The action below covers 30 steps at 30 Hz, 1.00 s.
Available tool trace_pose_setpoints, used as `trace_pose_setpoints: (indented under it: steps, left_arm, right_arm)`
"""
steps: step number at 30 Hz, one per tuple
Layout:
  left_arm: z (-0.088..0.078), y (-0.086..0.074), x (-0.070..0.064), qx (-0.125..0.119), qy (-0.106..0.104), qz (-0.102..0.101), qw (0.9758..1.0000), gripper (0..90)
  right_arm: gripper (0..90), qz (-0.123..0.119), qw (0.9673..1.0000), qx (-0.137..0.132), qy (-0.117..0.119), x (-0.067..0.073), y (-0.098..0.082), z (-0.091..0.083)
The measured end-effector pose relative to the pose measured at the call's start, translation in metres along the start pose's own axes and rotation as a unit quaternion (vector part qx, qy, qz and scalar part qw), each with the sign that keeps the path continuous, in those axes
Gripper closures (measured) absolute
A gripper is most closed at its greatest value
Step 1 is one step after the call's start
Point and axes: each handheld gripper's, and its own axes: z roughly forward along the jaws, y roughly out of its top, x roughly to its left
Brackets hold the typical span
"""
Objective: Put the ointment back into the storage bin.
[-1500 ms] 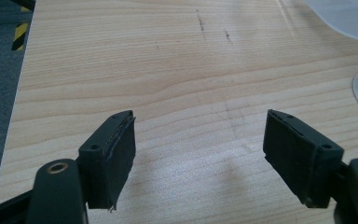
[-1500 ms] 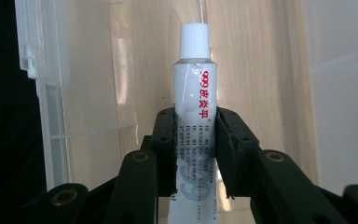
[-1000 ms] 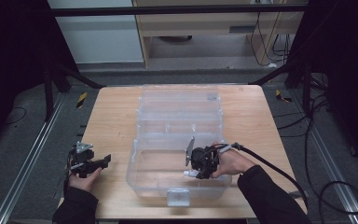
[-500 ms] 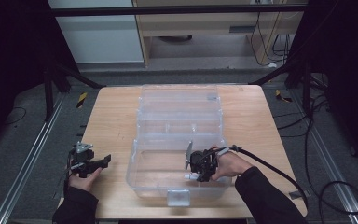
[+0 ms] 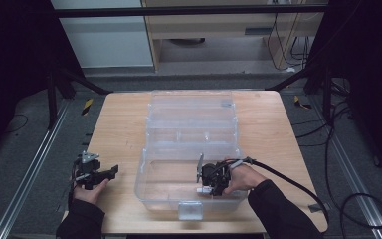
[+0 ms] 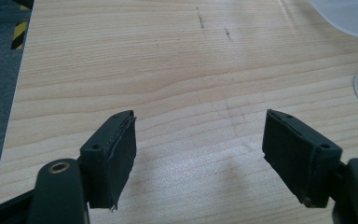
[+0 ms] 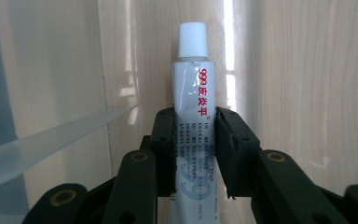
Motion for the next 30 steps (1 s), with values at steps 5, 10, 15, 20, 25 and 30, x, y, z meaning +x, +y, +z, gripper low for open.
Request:
trace_pose_setpoints:
  steps: [5,10,15,20,25,30]
  left_arm:
    - [0.000,0.000,0.000,0.001,0.000,0.001,1.0000,25.4]
    - [0.000,0.000,0.000,0.001,0.000,0.000,1.0000,25.4]
    - [0.000,0.000,0.000,0.001,-0.001,0.000,1.0000,25.4]
    - [0.000,0.000,0.000,0.001,-0.001,0.000,1.0000,25.4]
    - [0.000,0.000,0.000,0.001,-0.002,0.000,1.0000,25.4]
    - [0.000,0.000,-0.001,0.002,-0.003,0.001,1.0000,26.0]
  right_arm:
    - [68.9,0.007,0.9999,0.007,-0.003,-0.001,0.000,0.002]
    - [69.1,0.005,0.9998,0.017,-0.006,-0.002,-0.001,0.002]
    - [67.8,0.010,0.9999,0.007,-0.010,-0.002,-0.002,-0.002]
    - [62.8,0.027,0.9990,-0.030,-0.020,0.001,-0.007,-0.017]
    - [57.2,0.055,0.9951,-0.075,-0.033,0.003,-0.016,-0.035]
    - [47.4,0.123,0.9785,-0.156,-0.057,0.004,-0.036,-0.057]
